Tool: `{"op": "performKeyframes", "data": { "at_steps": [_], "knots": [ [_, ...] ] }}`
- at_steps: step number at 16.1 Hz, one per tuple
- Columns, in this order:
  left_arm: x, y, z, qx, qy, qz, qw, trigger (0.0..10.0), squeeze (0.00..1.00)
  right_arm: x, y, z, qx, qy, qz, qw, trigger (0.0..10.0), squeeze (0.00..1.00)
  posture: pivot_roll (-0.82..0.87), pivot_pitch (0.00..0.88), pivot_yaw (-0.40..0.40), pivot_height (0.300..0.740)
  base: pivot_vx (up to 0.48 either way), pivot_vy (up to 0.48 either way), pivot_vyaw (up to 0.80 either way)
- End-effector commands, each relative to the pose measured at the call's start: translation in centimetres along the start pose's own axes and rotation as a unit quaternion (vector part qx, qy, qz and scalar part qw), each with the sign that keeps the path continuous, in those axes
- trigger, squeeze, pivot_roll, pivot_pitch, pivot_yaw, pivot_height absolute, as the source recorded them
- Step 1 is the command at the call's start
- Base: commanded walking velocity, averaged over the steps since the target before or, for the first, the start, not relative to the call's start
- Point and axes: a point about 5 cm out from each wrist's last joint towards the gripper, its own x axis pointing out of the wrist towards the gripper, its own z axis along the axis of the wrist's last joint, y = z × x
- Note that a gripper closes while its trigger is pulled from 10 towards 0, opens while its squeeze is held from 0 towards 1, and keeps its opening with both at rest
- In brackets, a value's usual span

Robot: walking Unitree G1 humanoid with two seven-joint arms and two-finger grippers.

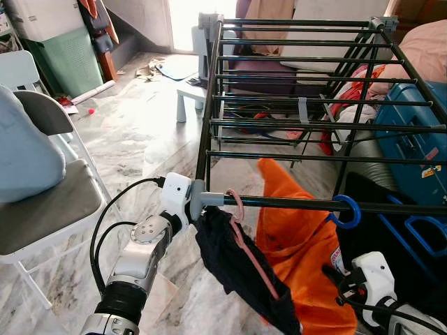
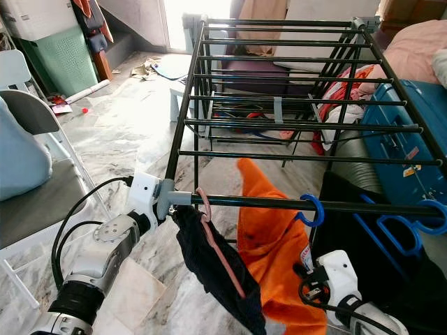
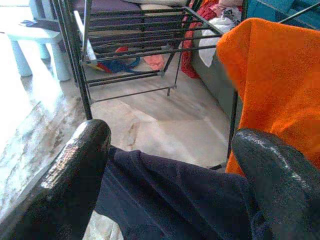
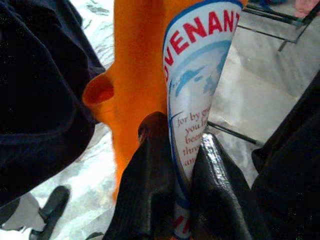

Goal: Hang hanger

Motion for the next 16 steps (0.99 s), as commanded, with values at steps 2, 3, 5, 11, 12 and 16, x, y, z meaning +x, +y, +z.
{"op": "performKeyframes", "data": {
  "at_steps": [2, 3, 5, 11, 12, 16],
  "knots": [
    [0.3, -0.6, -0.3, 0.011, 0.016, -0.011, 1.0, 10.0, 0.0, -0.3, -0.4, 0.4, -0.007, -0.007, -0.031, 0.999, 0.0, 0.0, -0.04, 0.0, -0.011, 0.74, 0.0, 0.0, 0.0],
    [0.3, -0.6, -0.3, 0.011, 0.016, -0.011, 1.0, 10.0, 0.0, -0.5, -0.5, 0.7, -0.012, -0.015, -0.04, 0.999, 0.0, 0.0, -0.04, 0.0, -0.011, 0.74, 0.0, 0.0, 0.0],
    [0.3, -0.9, -0.1, 0.012, 0.008, -0.012, 1.0, 10.0, 0.0, -1.3, -0.8, 2.3, -0.028, -0.053, -0.113, 0.992, 0.0, 0.0, -0.04, 0.0, -0.018, 0.74, 0.0, 0.0, 0.0],
    [0.7, -1.1, 0.4, 0.013, 0.001, -0.016, 1.0, 10.0, 0.0, -2.8, 3.0, 2.0, 0.014, -0.099, -0.137, 0.986, 10.0, 0.0, -0.06, 0.0, -0.009, 0.74, 0.0, 0.0, 0.0],
    [0.8, -1.1, 0.4, 0.013, 0.001, -0.017, 1.0, 10.0, 0.0, -3.0, 3.5, 1.6, 0.022, -0.092, -0.14, 0.986, 10.0, 0.0, -0.06, 0.0, -0.007, 0.74, 0.0, 0.0, 0.0],
    [1.2, -1.1, 1.0, 0.03, 0.0, -0.021, 0.999, 10.0, 0.0, -3.8, 4.6, -0.4, 0.042, -0.054, -0.15, 0.986, 10.0, 0.0, -0.05, 0.0, -0.009, 0.74, -0.182, 0.0, 0.0]
  ]
}}
